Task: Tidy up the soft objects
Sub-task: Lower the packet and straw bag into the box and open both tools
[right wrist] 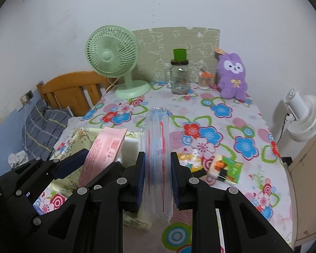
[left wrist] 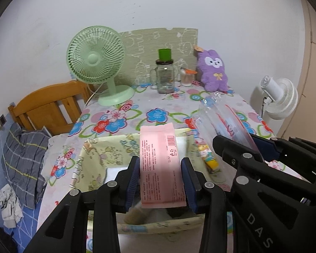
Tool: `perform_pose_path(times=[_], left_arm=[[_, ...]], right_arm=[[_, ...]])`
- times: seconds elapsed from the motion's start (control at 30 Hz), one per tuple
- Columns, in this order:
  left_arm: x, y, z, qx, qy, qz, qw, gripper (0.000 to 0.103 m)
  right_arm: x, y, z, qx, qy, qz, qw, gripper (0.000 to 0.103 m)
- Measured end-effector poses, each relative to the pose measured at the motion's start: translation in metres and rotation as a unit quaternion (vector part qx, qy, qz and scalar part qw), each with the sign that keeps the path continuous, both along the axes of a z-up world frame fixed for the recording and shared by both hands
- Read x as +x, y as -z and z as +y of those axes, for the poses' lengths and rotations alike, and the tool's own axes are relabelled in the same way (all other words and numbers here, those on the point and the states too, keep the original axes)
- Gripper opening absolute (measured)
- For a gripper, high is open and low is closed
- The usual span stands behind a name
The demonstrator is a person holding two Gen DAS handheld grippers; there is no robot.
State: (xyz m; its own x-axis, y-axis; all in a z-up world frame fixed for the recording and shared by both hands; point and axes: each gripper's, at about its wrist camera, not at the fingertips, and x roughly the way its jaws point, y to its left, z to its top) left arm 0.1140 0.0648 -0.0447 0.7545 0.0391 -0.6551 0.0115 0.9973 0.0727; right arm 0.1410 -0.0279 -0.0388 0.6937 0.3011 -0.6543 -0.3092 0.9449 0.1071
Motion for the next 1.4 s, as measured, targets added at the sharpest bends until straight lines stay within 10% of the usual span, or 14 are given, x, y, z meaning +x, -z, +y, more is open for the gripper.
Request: perform_pose_path(times=[0.93, 1.13, 1.4], left_arm=[[0.034, 0.047, 0.072, -0.006, -0.050, 0.059, 0.9970, 0.042], [0.028, 0.046, 0.077, -0.017, -0.046, 0.058, 0.9971, 0.065], [0.023, 0.046, 0.075, -0.025, -0.040, 0.060, 0.9971, 0.070]], right_arm=[[0.032, 0.040, 0.080, 0.001, -0.099, 0.043, 0.994, 0.025], [0.035, 0.044, 0.089, 0.000, -0.115, 0.045, 0.992, 0.025], [0.037, 0.050, 0.091, 0.007, -0.123, 0.050, 0.991, 0.033]])
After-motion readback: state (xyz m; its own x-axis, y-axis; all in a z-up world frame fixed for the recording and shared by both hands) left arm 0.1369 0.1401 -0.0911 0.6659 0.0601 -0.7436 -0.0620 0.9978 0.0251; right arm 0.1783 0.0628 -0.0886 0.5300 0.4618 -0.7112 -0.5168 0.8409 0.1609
